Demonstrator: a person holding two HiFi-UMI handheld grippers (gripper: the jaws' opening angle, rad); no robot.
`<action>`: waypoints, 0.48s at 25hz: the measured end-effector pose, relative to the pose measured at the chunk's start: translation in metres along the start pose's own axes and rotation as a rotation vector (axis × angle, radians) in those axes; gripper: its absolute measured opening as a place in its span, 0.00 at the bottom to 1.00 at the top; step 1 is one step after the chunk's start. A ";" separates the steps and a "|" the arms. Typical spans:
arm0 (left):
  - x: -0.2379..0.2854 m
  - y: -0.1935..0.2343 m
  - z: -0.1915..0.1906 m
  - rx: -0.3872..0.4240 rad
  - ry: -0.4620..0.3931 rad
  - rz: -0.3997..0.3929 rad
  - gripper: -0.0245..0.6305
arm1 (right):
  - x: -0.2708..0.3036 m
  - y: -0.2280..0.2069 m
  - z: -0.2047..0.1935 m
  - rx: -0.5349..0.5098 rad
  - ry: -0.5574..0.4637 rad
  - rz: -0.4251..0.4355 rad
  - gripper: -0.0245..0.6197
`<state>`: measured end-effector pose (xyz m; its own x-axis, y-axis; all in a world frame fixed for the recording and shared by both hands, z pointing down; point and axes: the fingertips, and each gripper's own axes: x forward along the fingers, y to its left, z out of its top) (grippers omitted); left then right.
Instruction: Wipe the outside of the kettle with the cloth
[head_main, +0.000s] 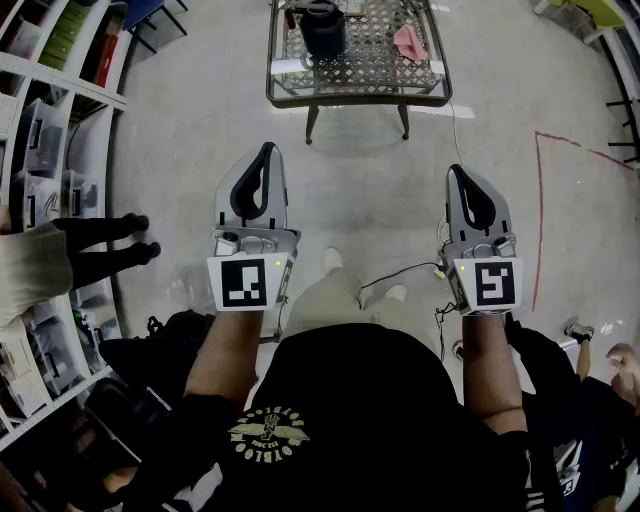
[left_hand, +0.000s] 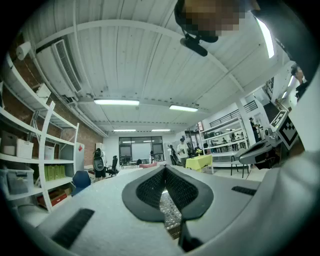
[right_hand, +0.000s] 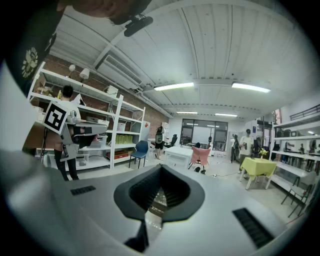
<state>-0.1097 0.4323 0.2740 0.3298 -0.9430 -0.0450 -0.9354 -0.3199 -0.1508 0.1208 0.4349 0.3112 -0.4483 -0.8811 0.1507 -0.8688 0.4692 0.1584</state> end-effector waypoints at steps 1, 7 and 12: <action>-0.001 0.004 -0.001 -0.004 0.001 0.000 0.03 | 0.001 0.004 -0.001 0.003 0.002 -0.001 0.05; 0.000 0.025 -0.006 -0.020 0.006 -0.025 0.03 | 0.007 0.017 0.005 0.044 0.014 -0.028 0.05; 0.005 0.038 -0.013 -0.038 0.011 -0.039 0.03 | 0.016 0.026 0.010 0.063 0.003 -0.034 0.05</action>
<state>-0.1457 0.4140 0.2812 0.3645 -0.9307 -0.0291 -0.9262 -0.3591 -0.1151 0.0889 0.4320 0.3076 -0.4174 -0.8964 0.1491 -0.8953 0.4338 0.1014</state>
